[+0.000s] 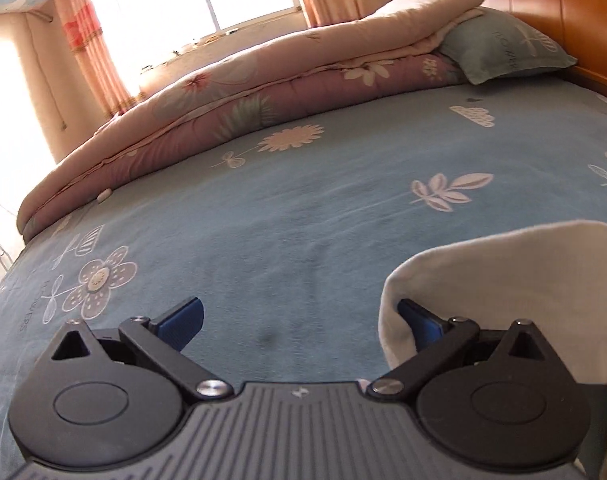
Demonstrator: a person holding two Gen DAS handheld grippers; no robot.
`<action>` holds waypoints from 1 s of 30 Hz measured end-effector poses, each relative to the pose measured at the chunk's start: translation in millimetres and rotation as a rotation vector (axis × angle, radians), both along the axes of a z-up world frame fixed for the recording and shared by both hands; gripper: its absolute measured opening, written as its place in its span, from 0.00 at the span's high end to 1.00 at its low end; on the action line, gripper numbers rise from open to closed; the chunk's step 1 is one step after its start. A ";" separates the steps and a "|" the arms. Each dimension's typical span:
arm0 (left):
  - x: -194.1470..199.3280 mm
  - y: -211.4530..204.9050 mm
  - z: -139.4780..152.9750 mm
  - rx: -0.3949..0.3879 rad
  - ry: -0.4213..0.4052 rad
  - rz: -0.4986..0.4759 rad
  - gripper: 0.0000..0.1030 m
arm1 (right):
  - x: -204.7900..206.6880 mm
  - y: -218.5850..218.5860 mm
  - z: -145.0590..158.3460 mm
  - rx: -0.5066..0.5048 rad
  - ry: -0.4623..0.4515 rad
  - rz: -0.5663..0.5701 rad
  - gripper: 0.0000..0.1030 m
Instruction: Fold clothes
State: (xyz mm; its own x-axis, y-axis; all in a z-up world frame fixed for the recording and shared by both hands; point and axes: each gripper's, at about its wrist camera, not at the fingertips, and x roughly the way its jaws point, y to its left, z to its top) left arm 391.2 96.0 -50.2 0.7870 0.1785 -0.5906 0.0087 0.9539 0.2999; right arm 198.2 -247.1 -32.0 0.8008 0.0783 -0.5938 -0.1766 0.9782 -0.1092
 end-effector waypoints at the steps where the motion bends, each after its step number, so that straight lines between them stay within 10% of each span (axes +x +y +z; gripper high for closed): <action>1: 7.8 8.1 -2.0 0.006 0.010 0.023 0.01 | 2.3 -0.1 0.4 0.005 0.002 0.002 0.00; 11: 71.3 91.8 -22.6 0.102 0.094 0.249 0.01 | 30.2 -4.0 1.3 0.050 0.002 -0.029 0.00; 18: 67.5 108.8 -37.7 0.030 0.198 0.235 0.02 | 35.1 4.0 -1.5 0.058 0.008 -0.018 0.00; 30: -54.1 15.0 17.2 -0.086 0.232 -0.171 0.01 | 13.2 -0.9 1.5 0.110 0.066 0.033 0.00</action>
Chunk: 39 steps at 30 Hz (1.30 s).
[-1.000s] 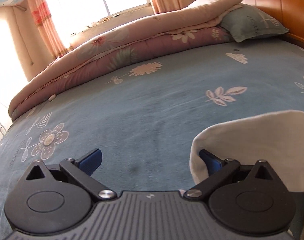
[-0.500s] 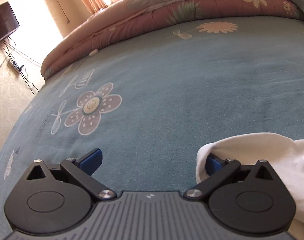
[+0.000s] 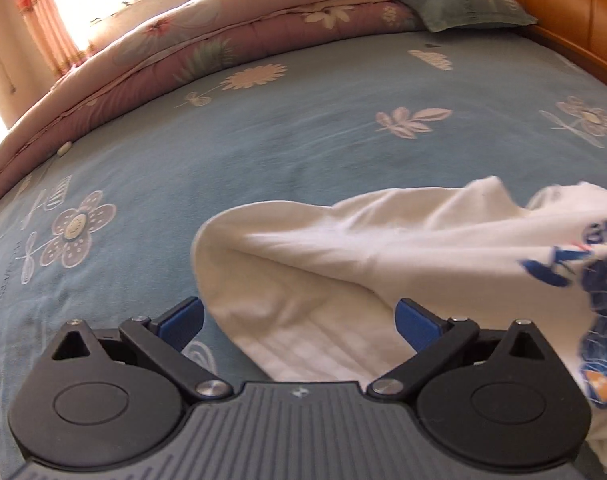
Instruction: Fold clothes
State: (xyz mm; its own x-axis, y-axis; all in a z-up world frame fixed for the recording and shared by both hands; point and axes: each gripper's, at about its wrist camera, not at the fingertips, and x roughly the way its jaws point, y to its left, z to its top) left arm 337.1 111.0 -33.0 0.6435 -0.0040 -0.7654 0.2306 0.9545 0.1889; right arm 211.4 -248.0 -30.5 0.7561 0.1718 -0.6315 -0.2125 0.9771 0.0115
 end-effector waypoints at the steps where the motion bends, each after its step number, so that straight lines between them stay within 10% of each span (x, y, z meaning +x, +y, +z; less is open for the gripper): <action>1: -10.9 -13.6 4.1 -0.033 0.011 -0.046 0.01 | -2.1 0.0 -4.0 0.002 0.020 0.007 0.00; 9: -67.3 -104.1 25.6 -0.186 -0.010 -0.265 0.01 | -18.1 2.7 -20.8 0.050 0.082 0.012 0.00; 14: -72.3 -131.9 12.1 -0.219 0.018 -0.233 0.01 | 3.9 -6.6 -20.2 0.163 0.056 -0.082 0.00; 21: -81.1 -137.8 -7.8 -0.215 0.054 -0.175 0.01 | 27.2 -45.2 -38.0 -0.123 0.064 -0.329 0.00; 24: -84.3 -137.7 -13.8 -0.225 0.066 -0.164 0.01 | 23.5 -74.6 -31.3 -0.060 0.060 -0.422 0.00; 31: -90.4 -139.0 -18.7 -0.231 0.076 -0.151 0.01 | 15.2 -51.5 -25.8 0.274 0.109 -0.218 0.00; 39: -100.3 -126.8 -10.1 -0.213 0.047 -0.146 0.01 | 12.1 1.9 -47.7 0.169 0.233 -0.046 0.00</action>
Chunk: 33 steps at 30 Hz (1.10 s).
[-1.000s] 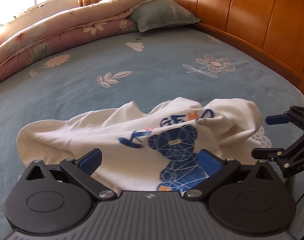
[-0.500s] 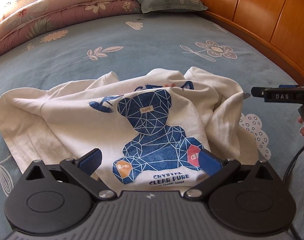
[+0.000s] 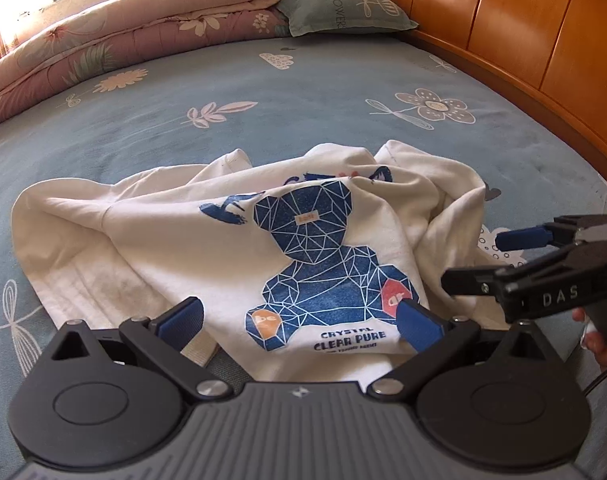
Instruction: Fold clothes
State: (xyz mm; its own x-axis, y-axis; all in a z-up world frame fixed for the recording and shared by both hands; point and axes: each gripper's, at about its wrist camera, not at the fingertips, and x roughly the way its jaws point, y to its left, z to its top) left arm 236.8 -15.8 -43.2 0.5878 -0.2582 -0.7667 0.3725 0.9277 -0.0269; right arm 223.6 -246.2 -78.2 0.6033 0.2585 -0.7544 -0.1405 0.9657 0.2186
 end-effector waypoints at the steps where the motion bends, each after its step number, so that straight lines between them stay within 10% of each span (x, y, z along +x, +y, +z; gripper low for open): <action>1: 0.2 -0.6 -0.5 -0.005 0.004 -0.002 0.01 | -3.4 0.9 -2.7 -0.024 0.014 0.019 0.00; 7: -4.3 -11.2 0.8 -0.018 0.000 -0.020 0.01 | -9.9 -19.3 -19.8 -0.323 -0.002 -0.080 0.00; 13: -10.9 -13.5 1.7 -0.033 0.000 -0.025 0.01 | -11.8 -87.2 -2.1 -0.345 0.008 -0.346 0.00; 22: -13.5 -16.5 5.0 -0.050 -0.001 -0.016 0.01 | -16.3 -19.0 18.0 -0.167 -0.092 -0.106 0.00; 33: -10.7 -20.5 2.2 -0.060 -0.005 -0.030 0.01 | 4.1 -1.6 3.3 -0.540 -0.143 -0.221 0.00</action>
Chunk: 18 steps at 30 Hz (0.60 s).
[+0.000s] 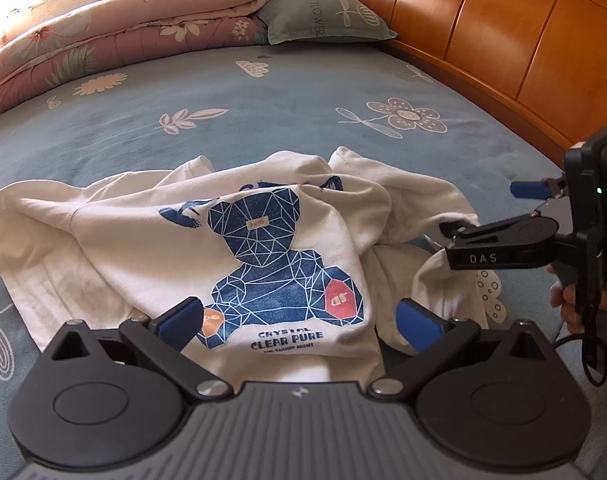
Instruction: Fold clothes
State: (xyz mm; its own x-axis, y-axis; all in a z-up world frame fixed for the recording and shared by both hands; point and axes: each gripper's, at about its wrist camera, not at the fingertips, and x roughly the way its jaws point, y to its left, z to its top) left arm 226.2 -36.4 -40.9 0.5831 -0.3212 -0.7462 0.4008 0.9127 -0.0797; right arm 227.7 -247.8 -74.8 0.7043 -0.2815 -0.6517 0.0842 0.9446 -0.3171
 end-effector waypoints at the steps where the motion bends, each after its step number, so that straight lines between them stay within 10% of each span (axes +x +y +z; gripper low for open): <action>1: 0.6 -0.1 -0.5 -0.001 0.000 0.001 0.01 | 3.6 -3.1 1.2 -0.051 -0.009 -0.010 0.00; 18: 24.2 -5.6 -17.3 -0.011 0.043 -0.011 0.01 | 107.4 -105.7 53.6 -0.210 -0.160 -0.082 0.00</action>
State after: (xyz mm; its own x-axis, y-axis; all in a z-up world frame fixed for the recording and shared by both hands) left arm 250.4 -42.0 -58.3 0.5466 -0.3357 -0.7672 0.4071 0.9071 -0.1068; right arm 335.1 -353.4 -21.2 0.7629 -0.4595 -0.4548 0.2231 0.8473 -0.4820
